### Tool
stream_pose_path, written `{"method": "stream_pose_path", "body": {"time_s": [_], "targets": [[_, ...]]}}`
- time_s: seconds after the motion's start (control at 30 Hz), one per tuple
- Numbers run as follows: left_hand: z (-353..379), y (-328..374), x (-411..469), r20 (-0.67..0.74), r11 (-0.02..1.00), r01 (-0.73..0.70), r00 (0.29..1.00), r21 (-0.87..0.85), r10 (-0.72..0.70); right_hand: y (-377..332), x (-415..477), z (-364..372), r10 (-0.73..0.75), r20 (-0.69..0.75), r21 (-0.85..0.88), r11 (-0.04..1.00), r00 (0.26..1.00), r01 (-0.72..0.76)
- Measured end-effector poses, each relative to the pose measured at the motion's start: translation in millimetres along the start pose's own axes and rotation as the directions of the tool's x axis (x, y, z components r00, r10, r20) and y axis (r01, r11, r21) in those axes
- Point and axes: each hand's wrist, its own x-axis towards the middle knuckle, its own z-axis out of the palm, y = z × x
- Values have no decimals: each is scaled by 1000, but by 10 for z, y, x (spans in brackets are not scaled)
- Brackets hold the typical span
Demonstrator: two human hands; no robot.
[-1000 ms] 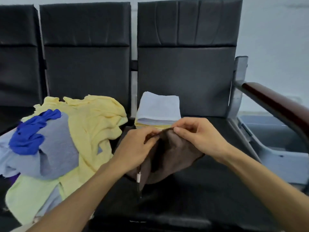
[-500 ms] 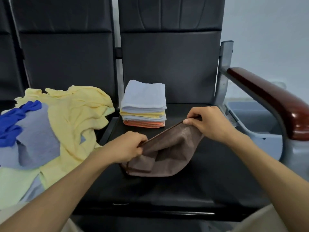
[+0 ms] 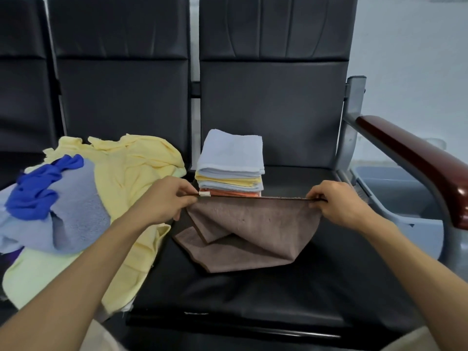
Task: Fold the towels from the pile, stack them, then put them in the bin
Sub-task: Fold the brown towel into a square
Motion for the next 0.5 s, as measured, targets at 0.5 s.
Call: {"method": "stream_pose_path", "body": {"time_s": [0.5], "targets": [[-16, 340, 159, -581, 856, -330, 813, -398, 44, -440, 144, -129, 279, -597, 620, 756, 752, 212]]}}
